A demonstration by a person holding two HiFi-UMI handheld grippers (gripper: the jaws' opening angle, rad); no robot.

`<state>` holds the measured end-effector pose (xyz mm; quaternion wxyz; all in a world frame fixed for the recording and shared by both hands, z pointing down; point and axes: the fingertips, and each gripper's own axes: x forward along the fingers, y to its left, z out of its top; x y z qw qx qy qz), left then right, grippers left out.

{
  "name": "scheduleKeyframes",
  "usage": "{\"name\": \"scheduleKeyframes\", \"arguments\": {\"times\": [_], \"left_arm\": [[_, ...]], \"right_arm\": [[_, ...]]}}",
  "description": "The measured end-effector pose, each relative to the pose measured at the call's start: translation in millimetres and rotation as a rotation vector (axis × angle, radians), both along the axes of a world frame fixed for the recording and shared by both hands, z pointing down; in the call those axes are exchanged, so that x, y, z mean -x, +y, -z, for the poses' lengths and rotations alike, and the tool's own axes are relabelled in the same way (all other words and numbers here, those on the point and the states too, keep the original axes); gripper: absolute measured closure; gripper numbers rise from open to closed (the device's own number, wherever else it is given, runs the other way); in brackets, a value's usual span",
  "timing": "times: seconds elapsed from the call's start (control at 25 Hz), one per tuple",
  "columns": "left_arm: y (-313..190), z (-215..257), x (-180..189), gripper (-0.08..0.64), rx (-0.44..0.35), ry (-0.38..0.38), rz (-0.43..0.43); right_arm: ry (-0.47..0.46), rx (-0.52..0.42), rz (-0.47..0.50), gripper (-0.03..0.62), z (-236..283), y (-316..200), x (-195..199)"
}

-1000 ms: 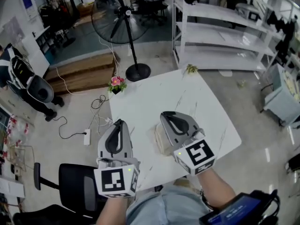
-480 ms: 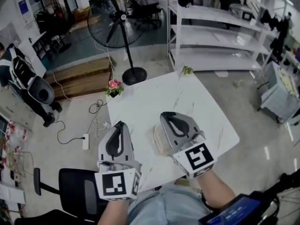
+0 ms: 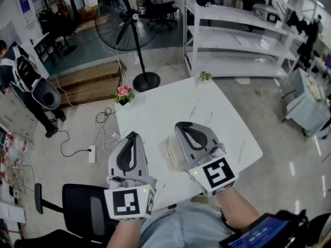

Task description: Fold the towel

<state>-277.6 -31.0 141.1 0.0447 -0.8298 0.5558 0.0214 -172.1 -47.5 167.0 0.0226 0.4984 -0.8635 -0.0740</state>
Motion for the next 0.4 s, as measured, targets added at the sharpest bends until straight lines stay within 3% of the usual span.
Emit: {"name": "scheduleKeyframes", "arguments": {"times": [0.4], "left_arm": [[0.7, -1.7, 0.1, 0.548, 0.0, -0.029, 0.0]], "right_arm": [[0.006, -0.009, -0.003, 0.58, 4.5, 0.1, 0.0]]}}
